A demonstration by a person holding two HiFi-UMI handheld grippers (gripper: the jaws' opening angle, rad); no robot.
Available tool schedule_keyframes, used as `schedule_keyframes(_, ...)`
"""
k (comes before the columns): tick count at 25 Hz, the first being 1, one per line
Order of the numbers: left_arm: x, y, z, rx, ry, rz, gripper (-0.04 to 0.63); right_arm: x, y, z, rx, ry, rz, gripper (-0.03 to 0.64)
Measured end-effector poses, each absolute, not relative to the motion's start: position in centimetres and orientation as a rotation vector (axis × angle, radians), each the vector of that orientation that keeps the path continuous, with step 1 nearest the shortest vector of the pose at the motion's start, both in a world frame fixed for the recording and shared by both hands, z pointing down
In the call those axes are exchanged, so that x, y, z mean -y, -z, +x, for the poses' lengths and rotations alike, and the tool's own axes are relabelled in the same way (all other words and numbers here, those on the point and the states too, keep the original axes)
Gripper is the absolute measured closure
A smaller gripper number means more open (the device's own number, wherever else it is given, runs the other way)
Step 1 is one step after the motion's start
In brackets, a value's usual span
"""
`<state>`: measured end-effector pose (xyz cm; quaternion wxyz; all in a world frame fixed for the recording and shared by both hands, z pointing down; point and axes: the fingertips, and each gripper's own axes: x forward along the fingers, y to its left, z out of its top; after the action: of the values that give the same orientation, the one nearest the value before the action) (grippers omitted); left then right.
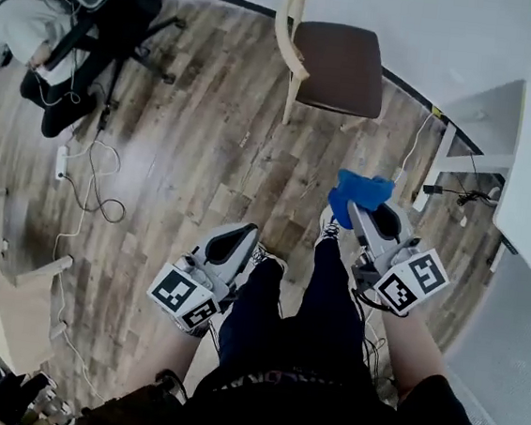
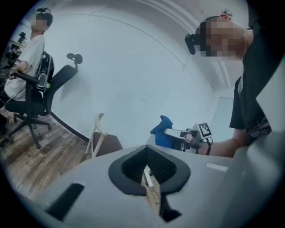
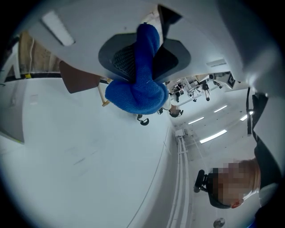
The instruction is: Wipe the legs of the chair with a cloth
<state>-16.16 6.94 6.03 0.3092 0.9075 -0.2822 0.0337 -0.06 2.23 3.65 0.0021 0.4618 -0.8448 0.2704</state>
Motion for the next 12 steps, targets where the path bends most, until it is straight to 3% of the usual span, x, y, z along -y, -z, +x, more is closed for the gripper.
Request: schedule_keyframes(12,-15.8,3.8,-7.2,0.687,-0.129,2.516,0.591,-16.7,6.1,5.0,2.821,-0.835,1.395,0.526)
